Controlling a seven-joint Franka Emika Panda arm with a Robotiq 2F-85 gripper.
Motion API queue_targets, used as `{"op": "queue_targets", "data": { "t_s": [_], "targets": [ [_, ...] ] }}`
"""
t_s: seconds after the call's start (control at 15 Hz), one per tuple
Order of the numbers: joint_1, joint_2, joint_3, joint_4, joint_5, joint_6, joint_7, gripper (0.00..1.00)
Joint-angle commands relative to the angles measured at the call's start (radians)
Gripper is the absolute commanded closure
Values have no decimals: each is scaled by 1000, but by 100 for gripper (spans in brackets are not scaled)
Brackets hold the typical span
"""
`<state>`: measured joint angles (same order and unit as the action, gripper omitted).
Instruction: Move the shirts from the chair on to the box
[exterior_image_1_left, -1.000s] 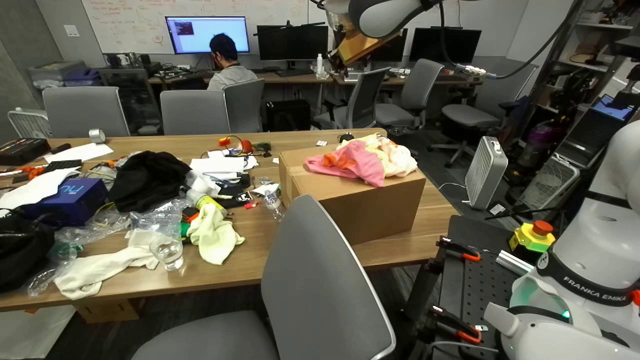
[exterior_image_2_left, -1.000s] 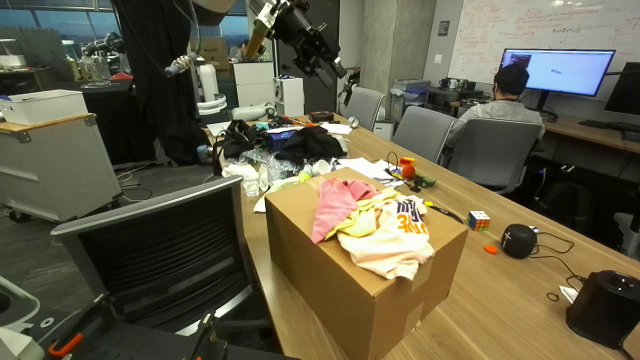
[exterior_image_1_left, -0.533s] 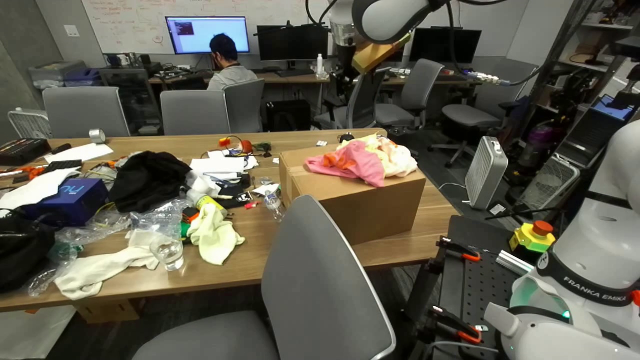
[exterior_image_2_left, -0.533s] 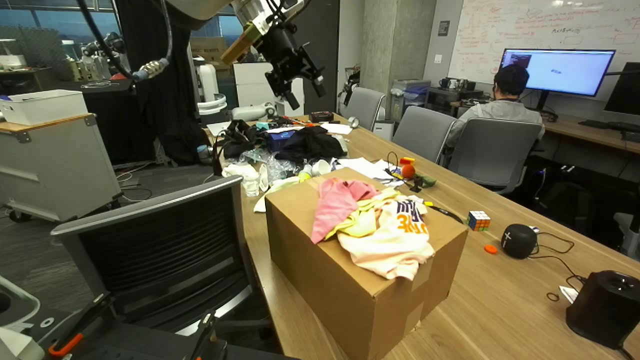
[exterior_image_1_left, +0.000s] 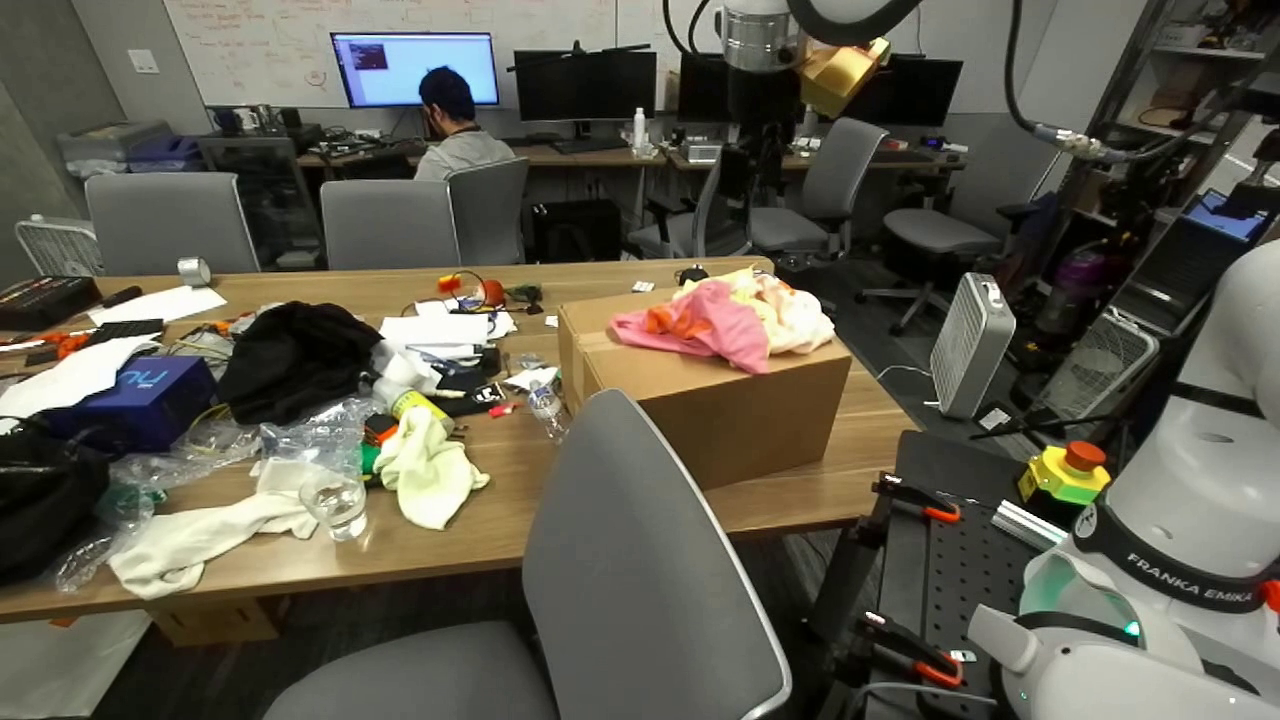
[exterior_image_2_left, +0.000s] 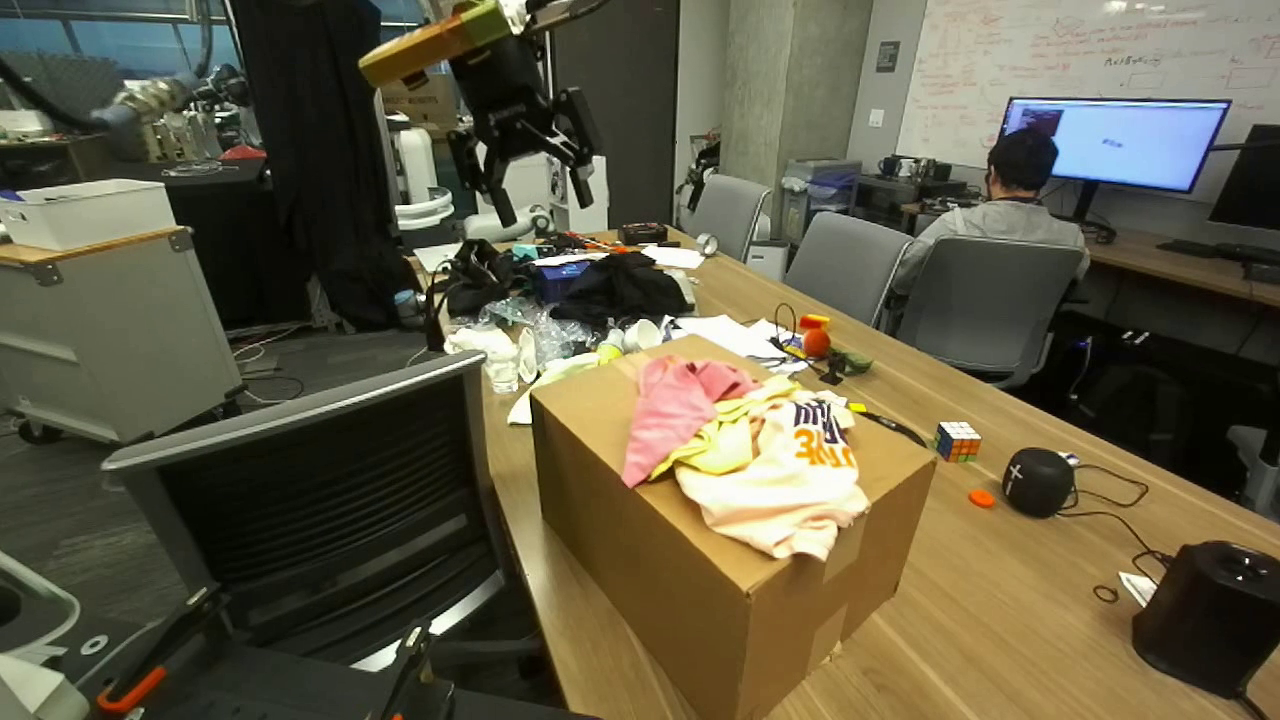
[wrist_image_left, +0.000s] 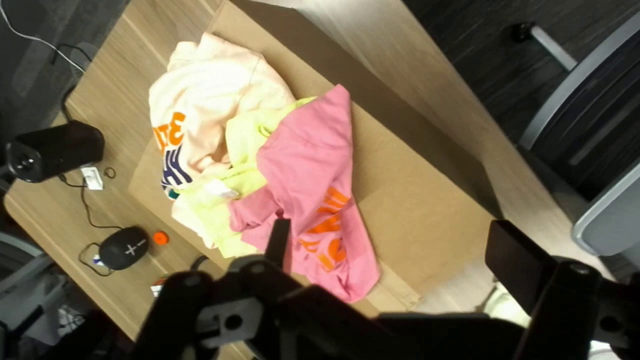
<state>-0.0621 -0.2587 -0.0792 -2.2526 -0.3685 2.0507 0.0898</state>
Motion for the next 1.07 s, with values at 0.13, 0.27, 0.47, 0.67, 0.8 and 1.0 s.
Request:
{"op": "queue_targets", "data": {
  "t_s": [0.13,0.27,0.47,0.67,0.8,1.0],
  "targets": [
    [22,-236,-50,-137,163,30,-329,0],
    [38,-286,-72,-163,231,42,-411,0],
    [69,-332,-103,-179,333,24,-500,0],
    [81,-352,-113,-188,370,-10,-538,0],
    [74,-354,-103,-188,364,-55,-526,0],
    [63,-329,-95,-183,345,-68,-507,0]
  ]
}}
